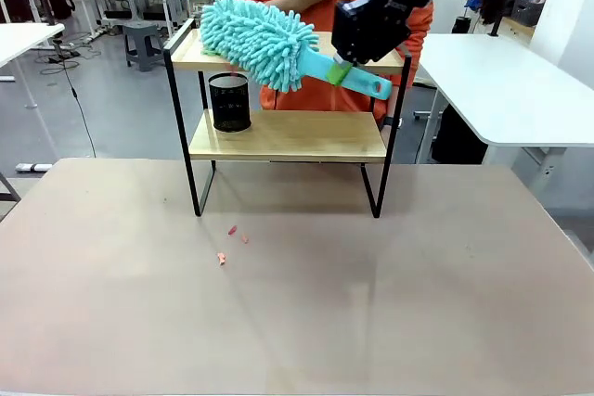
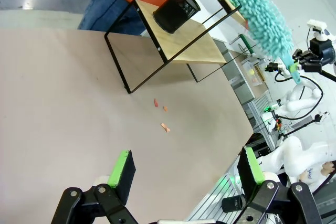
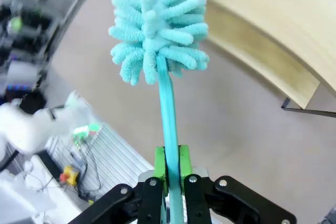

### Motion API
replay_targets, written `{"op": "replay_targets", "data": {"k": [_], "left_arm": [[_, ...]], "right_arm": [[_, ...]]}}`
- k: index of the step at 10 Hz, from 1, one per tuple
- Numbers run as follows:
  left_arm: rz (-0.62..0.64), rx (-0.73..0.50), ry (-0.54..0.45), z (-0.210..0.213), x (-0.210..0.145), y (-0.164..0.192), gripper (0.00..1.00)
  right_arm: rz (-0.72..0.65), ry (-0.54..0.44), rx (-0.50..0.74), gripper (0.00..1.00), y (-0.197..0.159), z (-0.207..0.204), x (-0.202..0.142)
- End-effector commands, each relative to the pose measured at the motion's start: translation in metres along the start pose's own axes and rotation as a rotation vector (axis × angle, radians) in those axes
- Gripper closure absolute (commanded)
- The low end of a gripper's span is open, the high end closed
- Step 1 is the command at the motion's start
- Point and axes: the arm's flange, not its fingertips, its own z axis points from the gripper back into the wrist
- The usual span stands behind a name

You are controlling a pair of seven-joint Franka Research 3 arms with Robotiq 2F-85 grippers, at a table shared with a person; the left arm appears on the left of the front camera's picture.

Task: Clean the shelf.
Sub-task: Clean the remaining tier of the Shelf with the Duster once objects are removed.

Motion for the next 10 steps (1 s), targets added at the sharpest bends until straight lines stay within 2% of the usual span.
{"op": "replay_targets", "data": {"k": [1, 3, 6, 8, 9, 10], "left_arm": [[-0.019, -0.013, -0.024, -0.002, 0.000, -0.001, 0.00], [-0.019, -0.013, -0.024, -0.002, 0.000, -0.001, 0.00], [-0.019, -0.013, -0.024, -0.002, 0.000, -0.001, 0.00], [-0.019, -0.013, -0.024, -0.002, 0.000, -0.001, 0.00], [-0.019, -0.013, -0.024, -0.002, 0.000, -0.001, 0.00], [-0.019, -0.013, -0.024, -0.002, 0.000, -0.001, 0.00]], "right_arm": [[0.129, 0.097, 0.179, 0.88, -0.013, 0.024, -0.025], [0.198, 0.192, 0.395, 0.88, -0.030, 0.047, -0.073], [0.152, 0.073, 0.510, 0.88, -0.061, 0.071, -0.133], [0.130, 0.019, 0.593, 0.88, -0.083, 0.076, -0.157], [0.113, -0.009, 0.646, 0.88, -0.098, 0.083, -0.173], [0.038, -0.086, 0.661, 0.88, -0.124, 0.101, -0.203]]}}
